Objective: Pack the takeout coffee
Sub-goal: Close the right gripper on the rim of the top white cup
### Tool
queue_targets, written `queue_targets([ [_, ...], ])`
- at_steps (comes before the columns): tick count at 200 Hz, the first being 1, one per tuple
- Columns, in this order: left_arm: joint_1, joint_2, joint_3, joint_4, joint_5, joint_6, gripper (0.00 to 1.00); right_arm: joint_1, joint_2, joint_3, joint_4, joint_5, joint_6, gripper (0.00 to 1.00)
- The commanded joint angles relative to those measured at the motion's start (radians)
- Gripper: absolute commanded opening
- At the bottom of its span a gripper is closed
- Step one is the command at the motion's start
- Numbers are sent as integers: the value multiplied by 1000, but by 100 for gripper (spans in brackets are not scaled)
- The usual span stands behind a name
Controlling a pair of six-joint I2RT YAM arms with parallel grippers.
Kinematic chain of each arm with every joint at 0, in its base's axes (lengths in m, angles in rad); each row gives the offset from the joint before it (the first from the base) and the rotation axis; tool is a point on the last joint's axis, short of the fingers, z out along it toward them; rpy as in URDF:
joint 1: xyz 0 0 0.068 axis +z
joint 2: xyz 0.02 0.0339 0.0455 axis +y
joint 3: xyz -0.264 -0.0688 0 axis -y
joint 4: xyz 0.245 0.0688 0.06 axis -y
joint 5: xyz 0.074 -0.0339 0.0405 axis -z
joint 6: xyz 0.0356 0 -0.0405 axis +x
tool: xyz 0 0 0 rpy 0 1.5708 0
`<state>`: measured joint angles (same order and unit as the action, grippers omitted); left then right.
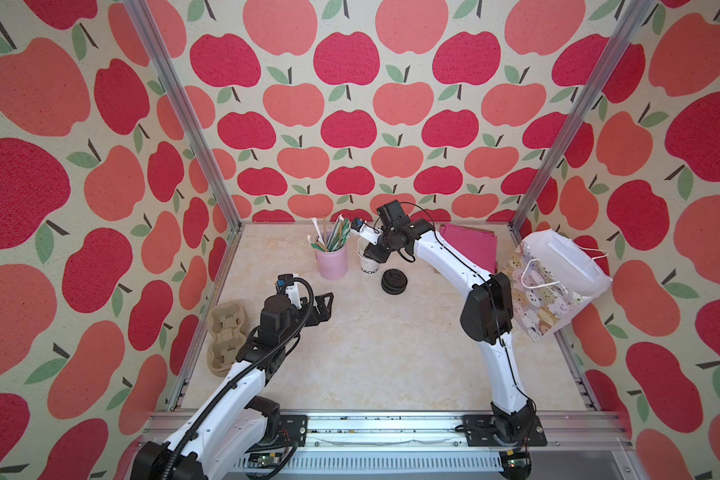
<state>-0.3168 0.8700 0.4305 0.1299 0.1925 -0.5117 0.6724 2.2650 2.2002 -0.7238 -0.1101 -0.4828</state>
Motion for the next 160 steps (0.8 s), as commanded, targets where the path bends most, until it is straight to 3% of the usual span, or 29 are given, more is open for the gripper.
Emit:
queue_targets([
  [1, -4, 6, -1, 27, 12, -24, 99, 6, 40, 66, -43, -5, -16, 45],
  [38, -4, 6, 2, 13, 2, -21, 99, 5, 80, 106, -58, -2, -28, 29],
  [74, -4, 13, 4, 14, 2, -25, 99, 4, 87, 109, -62, -12, -37, 26],
  [127, -4, 24, 18, 14, 4, -27, 99, 3, 80, 117, -63, -16, -44, 0],
  [160, -4, 33, 37, 20, 19, -35, 99, 3, 51, 115, -66, -42, -38, 0],
])
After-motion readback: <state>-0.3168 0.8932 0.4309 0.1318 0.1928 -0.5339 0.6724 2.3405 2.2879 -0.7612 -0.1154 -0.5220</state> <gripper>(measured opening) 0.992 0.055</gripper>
